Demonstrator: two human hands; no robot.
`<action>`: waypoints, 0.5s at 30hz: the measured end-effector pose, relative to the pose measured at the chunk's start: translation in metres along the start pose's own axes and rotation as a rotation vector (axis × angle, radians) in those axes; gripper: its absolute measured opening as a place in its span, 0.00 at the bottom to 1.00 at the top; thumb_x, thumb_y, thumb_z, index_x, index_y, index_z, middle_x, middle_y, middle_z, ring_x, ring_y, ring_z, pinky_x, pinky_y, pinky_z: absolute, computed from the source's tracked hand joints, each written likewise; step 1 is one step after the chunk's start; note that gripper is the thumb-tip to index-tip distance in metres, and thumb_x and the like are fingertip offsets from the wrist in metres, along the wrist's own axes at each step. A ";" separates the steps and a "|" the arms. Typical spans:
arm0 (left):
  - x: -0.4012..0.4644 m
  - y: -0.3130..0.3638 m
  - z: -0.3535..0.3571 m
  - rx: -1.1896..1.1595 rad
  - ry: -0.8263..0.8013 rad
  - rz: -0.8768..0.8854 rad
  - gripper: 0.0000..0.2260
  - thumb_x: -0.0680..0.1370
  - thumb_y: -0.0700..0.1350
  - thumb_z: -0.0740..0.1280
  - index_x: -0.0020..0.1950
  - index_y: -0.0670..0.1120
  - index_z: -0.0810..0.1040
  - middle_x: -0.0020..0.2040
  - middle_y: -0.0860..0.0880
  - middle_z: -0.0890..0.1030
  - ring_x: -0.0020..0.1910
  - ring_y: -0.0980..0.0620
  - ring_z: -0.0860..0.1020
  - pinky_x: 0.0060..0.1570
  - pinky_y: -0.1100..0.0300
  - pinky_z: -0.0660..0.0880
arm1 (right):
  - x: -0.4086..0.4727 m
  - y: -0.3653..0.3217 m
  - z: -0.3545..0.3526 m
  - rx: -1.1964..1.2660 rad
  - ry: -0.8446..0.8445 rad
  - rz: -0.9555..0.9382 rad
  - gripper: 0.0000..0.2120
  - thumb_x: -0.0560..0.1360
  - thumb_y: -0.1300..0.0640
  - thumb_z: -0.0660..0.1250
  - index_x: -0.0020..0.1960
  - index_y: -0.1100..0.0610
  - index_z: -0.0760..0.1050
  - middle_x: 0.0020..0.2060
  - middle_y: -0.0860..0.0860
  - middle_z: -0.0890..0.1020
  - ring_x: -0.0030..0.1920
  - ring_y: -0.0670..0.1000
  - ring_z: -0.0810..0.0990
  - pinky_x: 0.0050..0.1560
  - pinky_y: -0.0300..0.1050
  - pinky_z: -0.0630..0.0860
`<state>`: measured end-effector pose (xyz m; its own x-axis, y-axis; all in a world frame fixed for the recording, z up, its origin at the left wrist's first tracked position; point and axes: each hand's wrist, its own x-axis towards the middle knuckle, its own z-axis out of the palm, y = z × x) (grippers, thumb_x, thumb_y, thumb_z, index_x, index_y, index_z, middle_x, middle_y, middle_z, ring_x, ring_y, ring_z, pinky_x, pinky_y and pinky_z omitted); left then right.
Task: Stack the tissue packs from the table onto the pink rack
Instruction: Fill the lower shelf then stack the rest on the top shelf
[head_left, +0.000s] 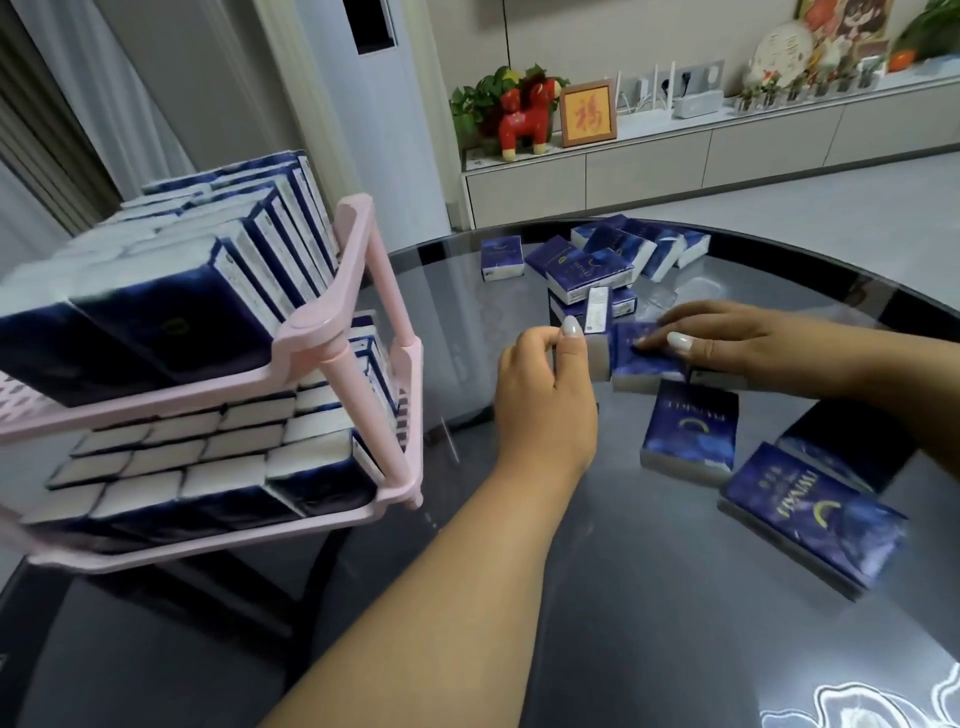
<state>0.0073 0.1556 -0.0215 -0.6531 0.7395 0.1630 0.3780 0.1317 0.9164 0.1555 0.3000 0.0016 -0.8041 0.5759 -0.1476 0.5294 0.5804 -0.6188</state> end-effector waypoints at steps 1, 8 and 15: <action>0.000 0.000 0.000 -0.007 0.012 0.002 0.13 0.83 0.55 0.54 0.41 0.52 0.68 0.44 0.53 0.72 0.43 0.55 0.69 0.42 0.61 0.64 | -0.005 -0.006 0.001 0.043 0.000 -0.011 0.29 0.65 0.22 0.52 0.55 0.35 0.77 0.61 0.36 0.73 0.62 0.38 0.70 0.64 0.39 0.64; 0.004 -0.006 -0.001 -0.090 0.065 -0.013 0.16 0.82 0.57 0.54 0.40 0.50 0.71 0.44 0.51 0.76 0.45 0.51 0.74 0.44 0.55 0.71 | 0.038 -0.028 -0.026 0.123 0.583 -0.001 0.18 0.78 0.41 0.58 0.48 0.54 0.79 0.46 0.54 0.81 0.46 0.53 0.78 0.47 0.50 0.73; 0.005 -0.006 -0.002 -0.115 0.006 -0.009 0.16 0.82 0.59 0.52 0.48 0.51 0.74 0.47 0.52 0.79 0.47 0.54 0.76 0.46 0.56 0.75 | 0.126 -0.017 -0.048 0.013 0.468 0.148 0.27 0.76 0.37 0.59 0.68 0.51 0.69 0.64 0.56 0.74 0.59 0.56 0.74 0.56 0.49 0.71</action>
<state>0.0009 0.1573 -0.0253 -0.6604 0.7344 0.1569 0.2949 0.0614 0.9535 0.0584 0.3904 0.0309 -0.5104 0.8506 0.1262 0.6231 0.4669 -0.6275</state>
